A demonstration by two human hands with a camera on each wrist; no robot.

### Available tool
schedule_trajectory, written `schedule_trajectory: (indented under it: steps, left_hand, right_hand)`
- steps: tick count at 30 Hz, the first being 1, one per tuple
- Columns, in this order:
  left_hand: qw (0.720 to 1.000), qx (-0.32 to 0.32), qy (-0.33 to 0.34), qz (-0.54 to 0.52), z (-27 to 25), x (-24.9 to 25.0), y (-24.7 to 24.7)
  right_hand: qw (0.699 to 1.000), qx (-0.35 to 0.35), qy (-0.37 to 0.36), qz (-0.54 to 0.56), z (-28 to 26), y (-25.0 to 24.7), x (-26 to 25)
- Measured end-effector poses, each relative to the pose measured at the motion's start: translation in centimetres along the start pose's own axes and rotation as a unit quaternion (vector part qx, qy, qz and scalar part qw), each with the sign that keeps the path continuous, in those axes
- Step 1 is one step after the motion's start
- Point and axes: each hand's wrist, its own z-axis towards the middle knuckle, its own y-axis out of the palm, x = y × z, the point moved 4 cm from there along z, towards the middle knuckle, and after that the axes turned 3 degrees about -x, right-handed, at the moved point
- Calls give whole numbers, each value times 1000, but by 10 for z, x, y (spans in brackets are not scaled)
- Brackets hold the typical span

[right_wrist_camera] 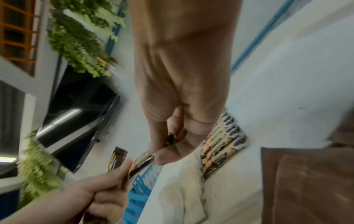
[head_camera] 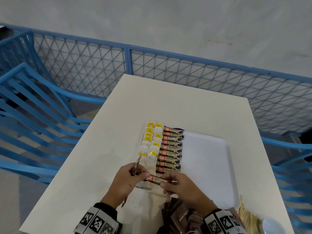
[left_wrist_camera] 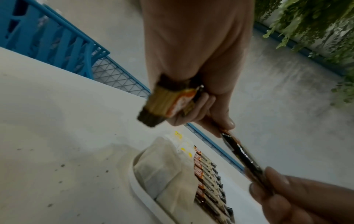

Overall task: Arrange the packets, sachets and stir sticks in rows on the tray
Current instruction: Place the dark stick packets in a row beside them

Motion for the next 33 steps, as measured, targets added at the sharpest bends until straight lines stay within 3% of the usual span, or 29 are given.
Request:
schedule_trajectory:
  steps: [3,7,13,19,24,29,33]
  left_hand:
    - [1000,6,-9,-4,-2,-5,-1]
    - [996,2,-60,-72,-5,-12,4]
    - [960,29,-156,-233,-2,-26,-4]
    - [952,26,-125,-280,-4,-22,-5]
    - [926,3,-133,-352,-5,-21,-3]
    - [932,-18,-118,-343,-7,-19,-2]
    - [948,-69,-103,-292,-8,-14,3]
  right_hand:
    - [995,47,6,87,-4,-11,6]
    - [990,94,6,102,-3,-24,8]
    - [969,233,49,-58,-3,-58,20]
    - [956,235,89,-152,12,-60,35]
    - [950,250,86,-166,22,-57,34]
    - [941,262,100,-188,26,-56,35]
    - [923,262,36,-279,21,-44,13]
